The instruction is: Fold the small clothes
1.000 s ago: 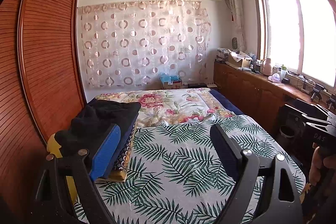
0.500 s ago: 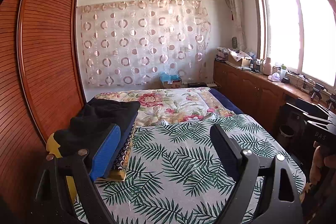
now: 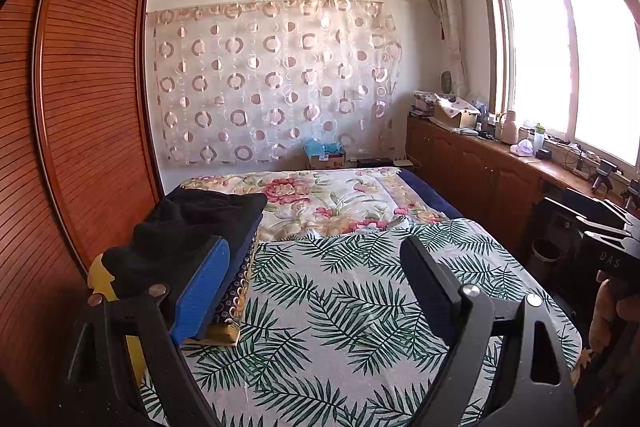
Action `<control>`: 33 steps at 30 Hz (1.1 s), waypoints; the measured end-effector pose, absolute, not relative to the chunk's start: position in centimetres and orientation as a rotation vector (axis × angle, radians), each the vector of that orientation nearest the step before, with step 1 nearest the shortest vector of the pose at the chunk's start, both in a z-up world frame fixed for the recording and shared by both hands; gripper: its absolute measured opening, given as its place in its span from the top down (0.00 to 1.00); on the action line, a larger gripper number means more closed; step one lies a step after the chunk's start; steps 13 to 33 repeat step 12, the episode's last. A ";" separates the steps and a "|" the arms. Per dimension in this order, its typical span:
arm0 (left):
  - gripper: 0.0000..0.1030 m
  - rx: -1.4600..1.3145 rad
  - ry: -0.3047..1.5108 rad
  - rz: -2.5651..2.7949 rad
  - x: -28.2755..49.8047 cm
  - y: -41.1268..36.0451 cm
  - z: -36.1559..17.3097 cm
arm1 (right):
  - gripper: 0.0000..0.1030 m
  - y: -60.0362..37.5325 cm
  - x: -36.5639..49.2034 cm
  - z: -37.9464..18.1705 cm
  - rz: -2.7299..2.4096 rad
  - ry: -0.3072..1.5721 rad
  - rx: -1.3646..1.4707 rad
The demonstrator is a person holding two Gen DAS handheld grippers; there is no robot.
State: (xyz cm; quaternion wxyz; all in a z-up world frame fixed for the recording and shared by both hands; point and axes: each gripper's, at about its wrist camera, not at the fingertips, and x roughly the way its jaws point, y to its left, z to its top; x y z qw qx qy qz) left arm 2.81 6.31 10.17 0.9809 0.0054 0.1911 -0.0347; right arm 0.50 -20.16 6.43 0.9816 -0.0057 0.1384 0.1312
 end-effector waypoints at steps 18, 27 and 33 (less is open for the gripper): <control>0.15 0.011 0.383 -0.070 2.8 6.2 10.2 | 0.22 -20.5 0.6 6.4 0.265 0.278 -0.011; 0.15 0.011 0.383 -0.070 2.8 6.2 10.2 | 0.22 -20.5 0.6 6.4 0.265 0.278 -0.011; 0.15 0.011 0.383 -0.070 2.8 6.2 10.2 | 0.22 -20.5 0.6 6.4 0.265 0.278 -0.011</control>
